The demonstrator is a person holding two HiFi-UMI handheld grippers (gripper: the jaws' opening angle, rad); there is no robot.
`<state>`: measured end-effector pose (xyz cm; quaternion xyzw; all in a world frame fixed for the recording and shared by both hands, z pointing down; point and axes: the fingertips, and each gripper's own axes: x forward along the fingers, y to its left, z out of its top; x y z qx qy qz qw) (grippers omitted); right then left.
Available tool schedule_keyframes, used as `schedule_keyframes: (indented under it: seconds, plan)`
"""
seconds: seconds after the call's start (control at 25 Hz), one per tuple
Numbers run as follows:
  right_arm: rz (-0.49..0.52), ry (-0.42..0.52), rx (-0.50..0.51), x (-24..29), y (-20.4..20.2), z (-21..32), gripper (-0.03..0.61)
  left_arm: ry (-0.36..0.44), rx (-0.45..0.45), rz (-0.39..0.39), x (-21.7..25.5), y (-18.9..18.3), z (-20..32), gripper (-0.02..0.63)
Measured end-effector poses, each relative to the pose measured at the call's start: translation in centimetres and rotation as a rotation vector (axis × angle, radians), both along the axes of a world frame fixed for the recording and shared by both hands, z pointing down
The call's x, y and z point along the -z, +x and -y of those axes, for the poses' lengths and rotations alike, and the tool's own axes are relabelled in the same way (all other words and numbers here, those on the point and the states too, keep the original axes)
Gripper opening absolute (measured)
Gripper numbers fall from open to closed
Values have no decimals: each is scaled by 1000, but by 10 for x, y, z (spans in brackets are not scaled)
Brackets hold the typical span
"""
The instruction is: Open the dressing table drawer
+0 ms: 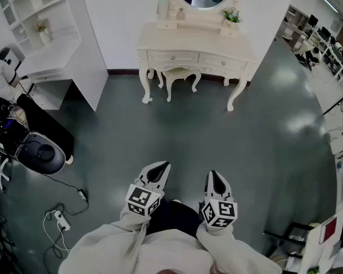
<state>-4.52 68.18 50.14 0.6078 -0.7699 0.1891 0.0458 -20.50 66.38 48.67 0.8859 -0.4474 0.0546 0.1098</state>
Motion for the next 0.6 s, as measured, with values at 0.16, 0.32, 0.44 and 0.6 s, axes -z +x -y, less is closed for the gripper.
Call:
schedule_keyframes:
  seconds: [0.16, 0.32, 0.44, 0.6]
  plan:
    - [-11, 42, -27, 7, 15, 0, 37, 43, 14, 6, 7, 1, 1, 18]
    - [-23, 141, -35, 30, 25, 5, 37, 97, 20, 12, 23, -4, 6, 18]
    - [-35, 181, -27, 43, 30, 6, 38, 123, 34, 6, 33, -5, 10, 18]
    - [-46, 192, -37, 49, 36, 8, 38, 148, 42, 3, 41, -5, 15, 18]
